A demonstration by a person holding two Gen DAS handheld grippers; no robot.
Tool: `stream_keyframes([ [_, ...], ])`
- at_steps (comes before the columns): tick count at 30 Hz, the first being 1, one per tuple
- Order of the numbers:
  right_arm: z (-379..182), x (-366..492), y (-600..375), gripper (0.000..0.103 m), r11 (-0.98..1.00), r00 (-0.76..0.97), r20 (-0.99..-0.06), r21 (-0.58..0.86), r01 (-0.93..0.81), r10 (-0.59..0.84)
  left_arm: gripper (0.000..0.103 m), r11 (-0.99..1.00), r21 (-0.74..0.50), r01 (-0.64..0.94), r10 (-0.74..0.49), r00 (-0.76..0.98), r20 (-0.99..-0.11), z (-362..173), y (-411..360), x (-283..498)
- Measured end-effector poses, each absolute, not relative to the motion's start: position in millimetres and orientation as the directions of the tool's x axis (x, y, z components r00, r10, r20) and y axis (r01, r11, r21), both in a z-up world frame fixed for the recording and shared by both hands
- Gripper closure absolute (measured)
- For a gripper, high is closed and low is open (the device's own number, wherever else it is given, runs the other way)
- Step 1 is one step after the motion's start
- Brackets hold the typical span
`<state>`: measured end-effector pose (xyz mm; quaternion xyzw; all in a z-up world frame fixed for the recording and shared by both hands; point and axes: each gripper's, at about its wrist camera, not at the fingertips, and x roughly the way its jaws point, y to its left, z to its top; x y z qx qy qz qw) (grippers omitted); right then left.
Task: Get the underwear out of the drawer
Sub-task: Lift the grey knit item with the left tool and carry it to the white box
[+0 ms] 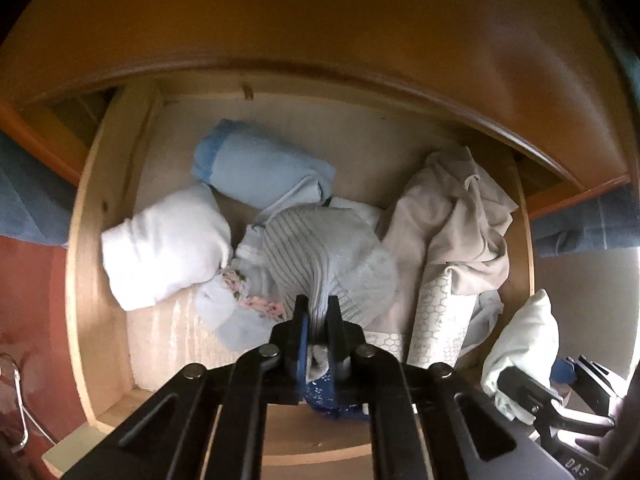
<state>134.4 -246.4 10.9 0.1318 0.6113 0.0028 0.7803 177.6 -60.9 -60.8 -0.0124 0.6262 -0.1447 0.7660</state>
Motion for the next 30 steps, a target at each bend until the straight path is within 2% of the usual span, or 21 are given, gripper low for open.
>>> stream_keyframes([
  [30,6.3,136.8,-237.7,0.057,0.975,0.252,-0.962,0.151,0.162,0.107,0.099,0.907,-0.196,0.372,-0.304,0.258,-0.917,27.7,-19.1,107.3],
])
